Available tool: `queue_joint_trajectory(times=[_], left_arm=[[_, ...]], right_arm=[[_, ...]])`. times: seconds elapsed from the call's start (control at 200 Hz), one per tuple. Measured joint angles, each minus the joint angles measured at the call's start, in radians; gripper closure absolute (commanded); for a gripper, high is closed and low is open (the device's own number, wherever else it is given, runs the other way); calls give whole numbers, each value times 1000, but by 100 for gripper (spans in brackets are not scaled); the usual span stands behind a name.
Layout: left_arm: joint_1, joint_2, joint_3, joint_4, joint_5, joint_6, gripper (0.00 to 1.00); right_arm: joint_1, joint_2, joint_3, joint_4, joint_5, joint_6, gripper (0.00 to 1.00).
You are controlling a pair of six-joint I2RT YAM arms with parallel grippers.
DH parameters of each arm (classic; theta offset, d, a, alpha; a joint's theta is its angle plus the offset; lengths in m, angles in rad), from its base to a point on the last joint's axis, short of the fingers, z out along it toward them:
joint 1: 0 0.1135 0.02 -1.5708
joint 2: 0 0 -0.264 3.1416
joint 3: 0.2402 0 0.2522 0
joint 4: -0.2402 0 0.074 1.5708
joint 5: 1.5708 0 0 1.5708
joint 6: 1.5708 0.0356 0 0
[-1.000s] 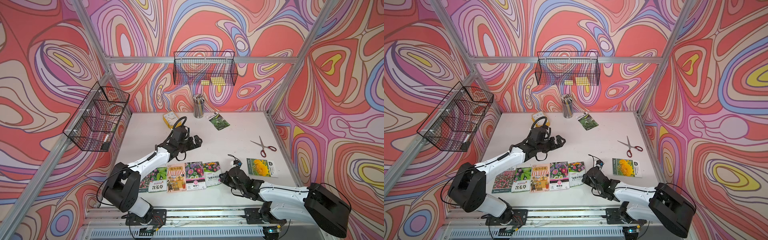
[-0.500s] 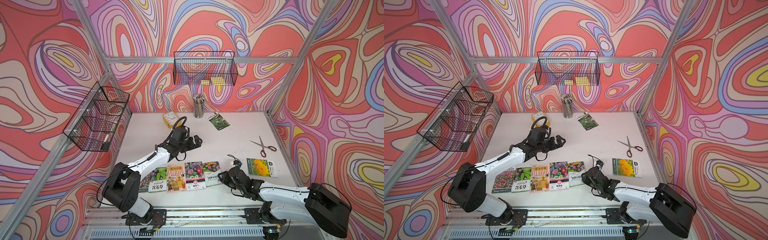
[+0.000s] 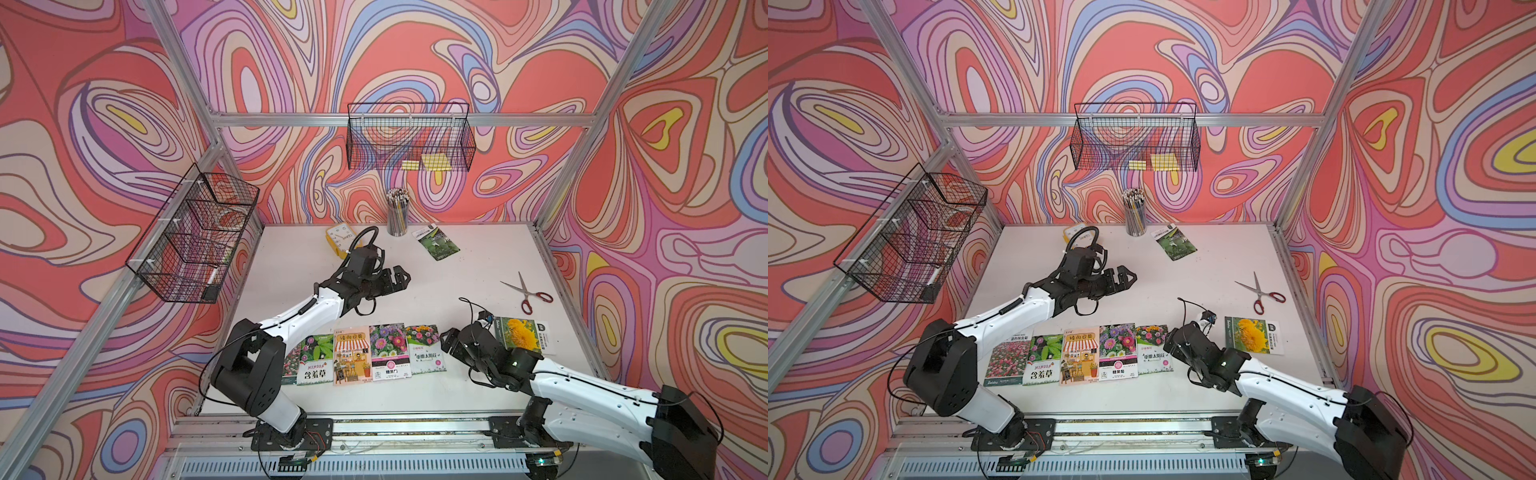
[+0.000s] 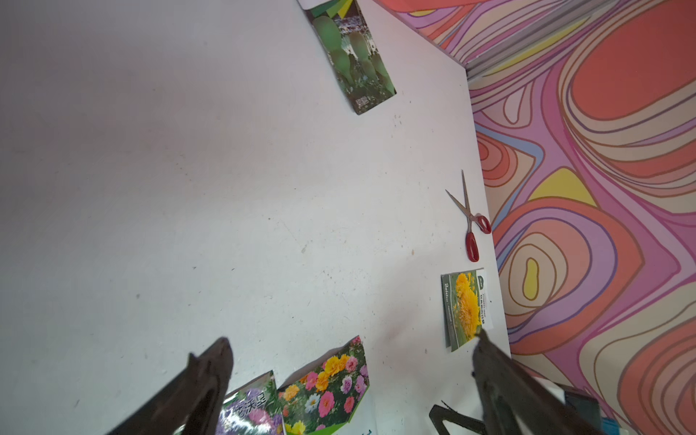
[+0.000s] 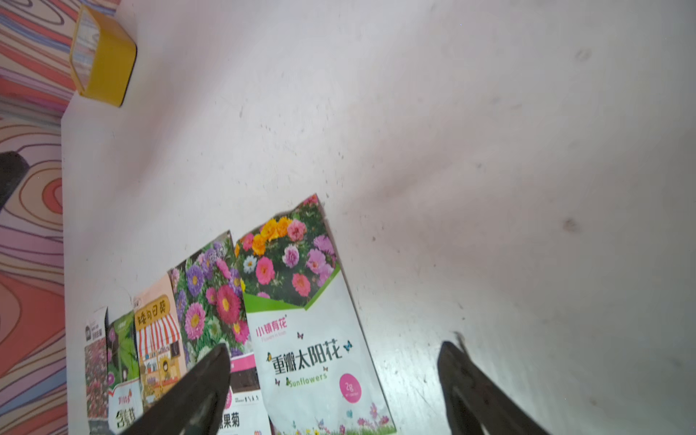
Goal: Arrange the seed packets in a row
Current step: Place the seed packet at the center of the board, then move the seed packet to the center of the board.
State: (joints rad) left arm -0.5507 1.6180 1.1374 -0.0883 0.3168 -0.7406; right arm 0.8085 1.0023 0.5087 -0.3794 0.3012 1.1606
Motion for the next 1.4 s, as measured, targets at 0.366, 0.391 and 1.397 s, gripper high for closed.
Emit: queue_joint_trajectory(times=[0.366, 0.391, 1.397], left_arm=[[-172, 394, 435, -54, 108, 86, 1], [-181, 419, 453, -50, 117, 85, 1], [-135, 562, 491, -58, 208, 163, 1]], right_arm=[[-739, -20, 122, -230, -130, -298, 9], [-774, -5, 131, -232, -142, -314, 9], [-946, 487, 184, 140, -324, -438, 16]])
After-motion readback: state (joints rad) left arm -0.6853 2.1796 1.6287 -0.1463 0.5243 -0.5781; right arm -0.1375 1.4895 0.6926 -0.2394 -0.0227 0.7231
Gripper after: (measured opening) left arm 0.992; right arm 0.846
